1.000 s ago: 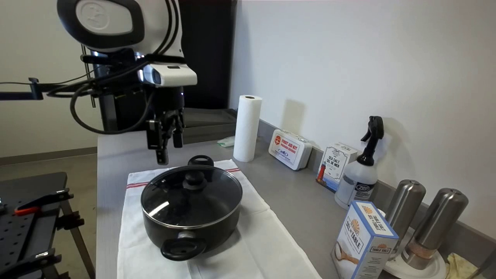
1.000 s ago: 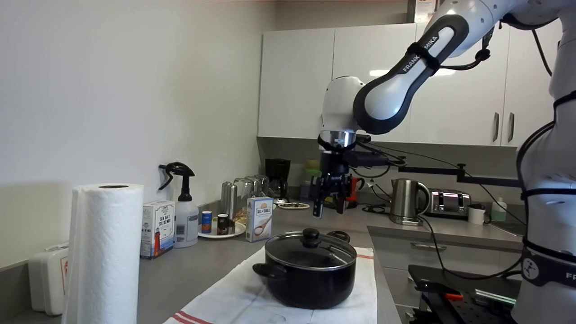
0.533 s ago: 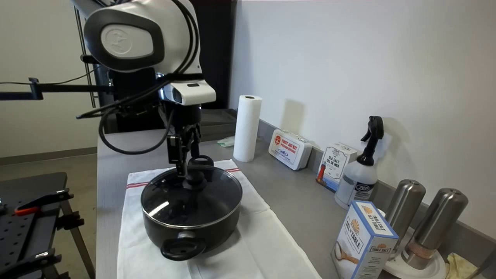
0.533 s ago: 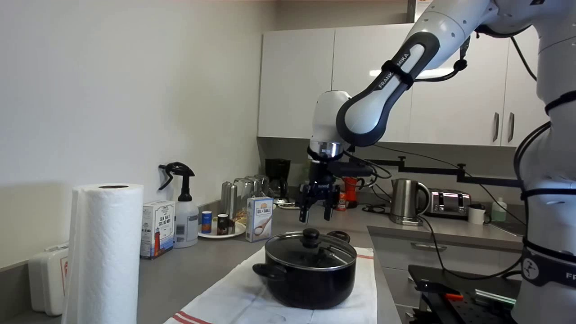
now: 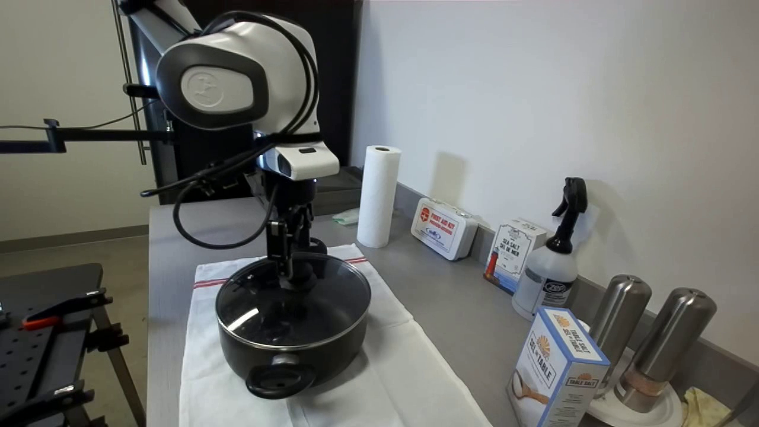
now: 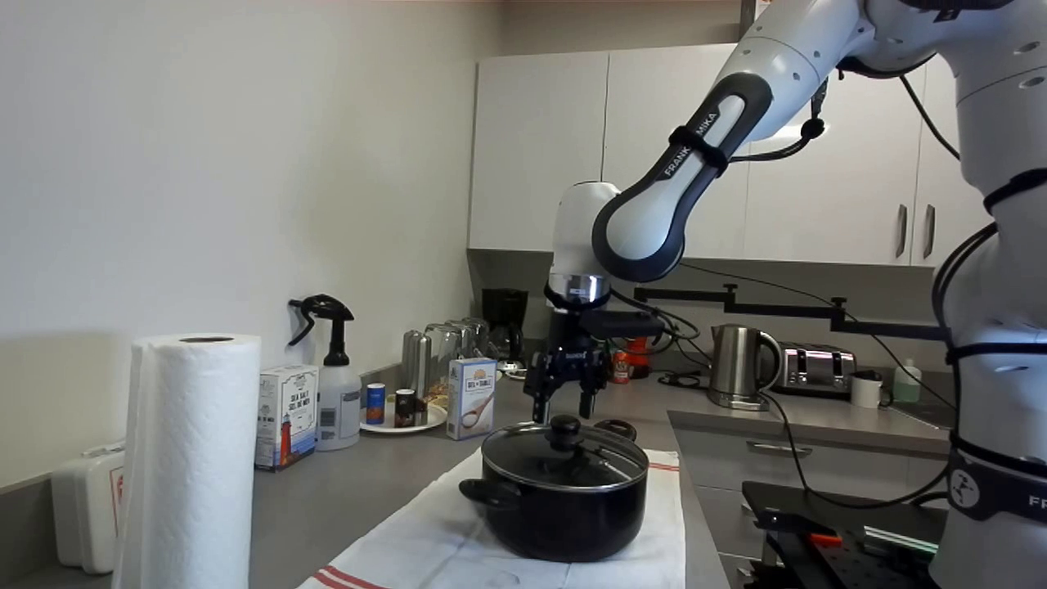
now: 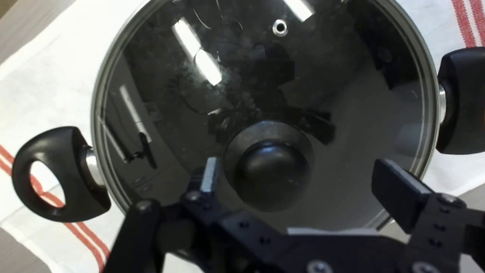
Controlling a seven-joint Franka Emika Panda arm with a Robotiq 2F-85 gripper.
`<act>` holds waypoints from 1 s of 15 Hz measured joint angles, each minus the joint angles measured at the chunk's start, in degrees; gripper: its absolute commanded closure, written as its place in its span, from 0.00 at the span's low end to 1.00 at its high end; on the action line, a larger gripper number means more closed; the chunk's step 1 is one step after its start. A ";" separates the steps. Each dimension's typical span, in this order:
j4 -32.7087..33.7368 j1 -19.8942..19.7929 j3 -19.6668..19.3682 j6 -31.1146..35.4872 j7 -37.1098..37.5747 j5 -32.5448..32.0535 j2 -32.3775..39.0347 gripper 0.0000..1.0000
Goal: Remove the lid from the pot
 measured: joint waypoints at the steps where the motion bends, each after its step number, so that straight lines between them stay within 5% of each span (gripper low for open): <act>1: 0.20 0.16 -0.25 0.00 -0.01 0.34 0.42 0.00; 3: 0.56 0.37 -0.81 0.00 -0.05 0.90 1.19 0.00; 5: 0.81 0.50 -1.35 0.00 -0.05 1.19 1.82 0.28; 11: 1.33 0.68 -2.31 -0.04 -0.05 1.49 2.46 0.70; 15: 1.37 0.84 -2.56 -0.12 -0.05 1.51 2.03 0.75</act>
